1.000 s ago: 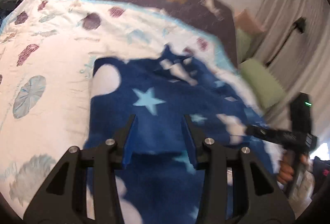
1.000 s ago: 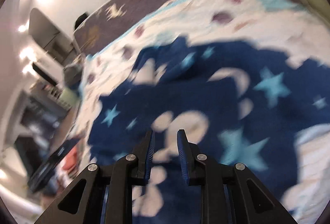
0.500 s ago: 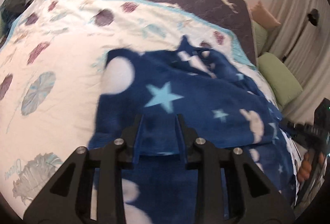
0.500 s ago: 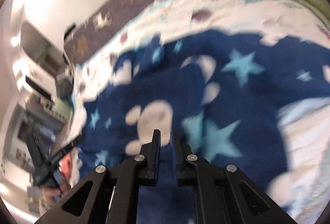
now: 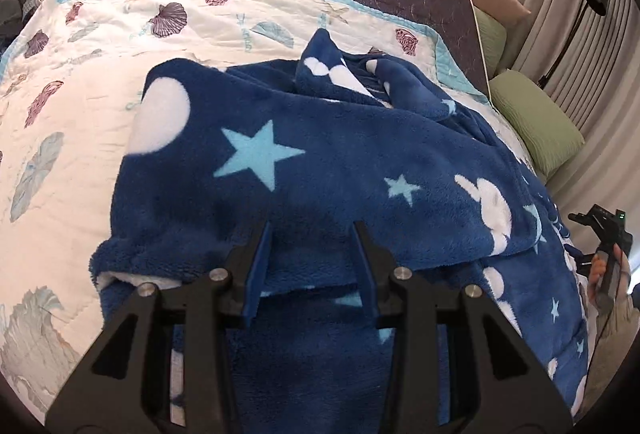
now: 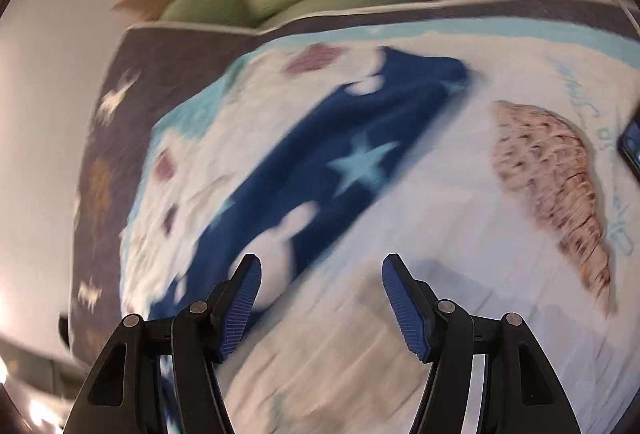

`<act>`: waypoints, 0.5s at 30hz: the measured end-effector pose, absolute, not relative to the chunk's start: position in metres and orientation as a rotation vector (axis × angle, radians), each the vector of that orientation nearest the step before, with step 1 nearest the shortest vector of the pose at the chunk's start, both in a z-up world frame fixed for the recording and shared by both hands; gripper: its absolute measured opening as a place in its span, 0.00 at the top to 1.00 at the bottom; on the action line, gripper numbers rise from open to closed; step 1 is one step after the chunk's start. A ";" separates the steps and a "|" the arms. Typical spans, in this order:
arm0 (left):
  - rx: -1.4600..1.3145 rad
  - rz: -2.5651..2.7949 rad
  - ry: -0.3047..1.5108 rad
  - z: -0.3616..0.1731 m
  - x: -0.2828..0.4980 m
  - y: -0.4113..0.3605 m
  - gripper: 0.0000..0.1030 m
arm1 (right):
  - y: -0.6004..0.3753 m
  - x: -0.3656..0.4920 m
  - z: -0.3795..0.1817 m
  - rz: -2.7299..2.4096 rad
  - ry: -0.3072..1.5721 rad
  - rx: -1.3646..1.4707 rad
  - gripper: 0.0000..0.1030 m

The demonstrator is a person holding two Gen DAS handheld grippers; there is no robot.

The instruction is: Fold small clothes

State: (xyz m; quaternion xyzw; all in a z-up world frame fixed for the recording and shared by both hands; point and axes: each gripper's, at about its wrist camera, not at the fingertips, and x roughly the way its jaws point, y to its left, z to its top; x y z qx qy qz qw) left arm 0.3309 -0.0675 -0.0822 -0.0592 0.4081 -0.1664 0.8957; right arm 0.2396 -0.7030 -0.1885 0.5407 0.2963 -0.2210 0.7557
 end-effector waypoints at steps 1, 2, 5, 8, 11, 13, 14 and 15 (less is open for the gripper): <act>-0.123 -0.345 0.847 -0.083 0.331 -0.068 0.59 | -0.710 0.241 -0.197 -0.488 0.646 1.216 0.37; -0.124 -0.345 0.847 -0.084 0.331 -0.068 0.59 | -0.717 0.245 -0.205 -0.489 0.646 1.250 0.37; -0.130 -0.343 0.846 -0.086 0.330 -0.069 0.59 | -0.731 0.259 -0.220 -0.528 0.599 1.288 0.40; -0.130 -0.341 0.848 -0.089 0.330 -0.069 0.59 | -0.737 0.268 -0.225 -0.583 0.555 1.285 0.45; -0.135 -0.343 0.851 -0.090 0.329 -0.069 0.59 | -0.737 0.283 -0.220 -0.584 0.562 1.227 0.94; -0.137 -0.344 0.851 -0.090 0.330 -0.068 0.59 | -0.734 0.297 -0.216 -0.521 0.593 1.190 0.93; -0.137 -0.345 0.851 -0.089 0.330 -0.068 0.59 | -0.731 0.292 -0.209 -0.507 0.573 1.155 0.93; -0.138 -0.346 0.850 -0.089 0.330 -0.068 0.59 | -0.721 0.298 -0.194 -0.462 0.551 1.101 0.93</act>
